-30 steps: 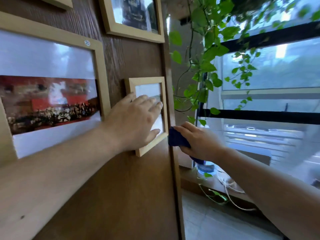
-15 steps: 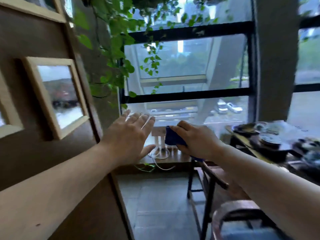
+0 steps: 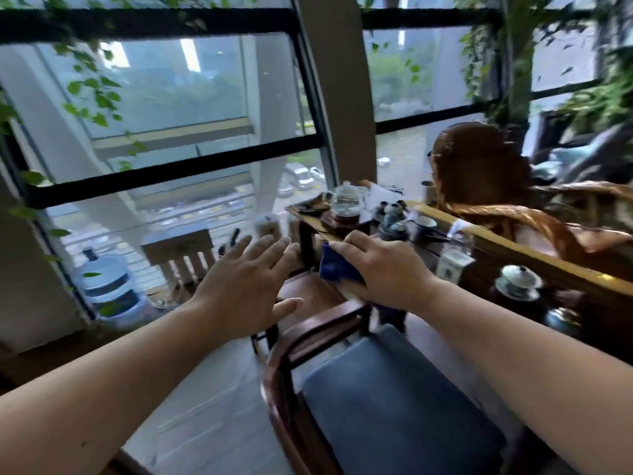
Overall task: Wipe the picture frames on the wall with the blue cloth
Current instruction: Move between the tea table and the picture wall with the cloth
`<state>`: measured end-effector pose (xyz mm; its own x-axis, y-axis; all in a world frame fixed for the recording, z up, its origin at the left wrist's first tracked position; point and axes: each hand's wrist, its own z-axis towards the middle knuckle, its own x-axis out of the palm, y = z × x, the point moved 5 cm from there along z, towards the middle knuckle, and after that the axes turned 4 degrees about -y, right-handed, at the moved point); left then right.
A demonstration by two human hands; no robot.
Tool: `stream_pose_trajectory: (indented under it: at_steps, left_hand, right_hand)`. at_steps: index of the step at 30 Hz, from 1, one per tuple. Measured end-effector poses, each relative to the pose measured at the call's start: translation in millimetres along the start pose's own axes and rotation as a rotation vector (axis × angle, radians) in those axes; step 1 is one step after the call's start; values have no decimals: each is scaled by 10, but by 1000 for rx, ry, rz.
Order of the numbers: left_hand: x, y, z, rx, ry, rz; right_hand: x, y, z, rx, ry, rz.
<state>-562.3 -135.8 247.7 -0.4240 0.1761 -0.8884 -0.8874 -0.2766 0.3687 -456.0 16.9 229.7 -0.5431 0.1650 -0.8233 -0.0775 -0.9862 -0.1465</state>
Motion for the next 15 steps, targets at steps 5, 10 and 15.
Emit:
stream_pose_trajectory:
  at_steps: [5,10,15]
  left_hand:
    - [-63,-821,308,152,-54,-72]
    - [-117,-1558,558,326,-111,-142]
    - [-176,-2274,627,530,-159,-221]
  right_hand:
    - [-236,-260,-865,140,90,-78]
    - [-559,-321,-1688,309,153,-144]
    - [-858,-262,-2579,549,240,-220]
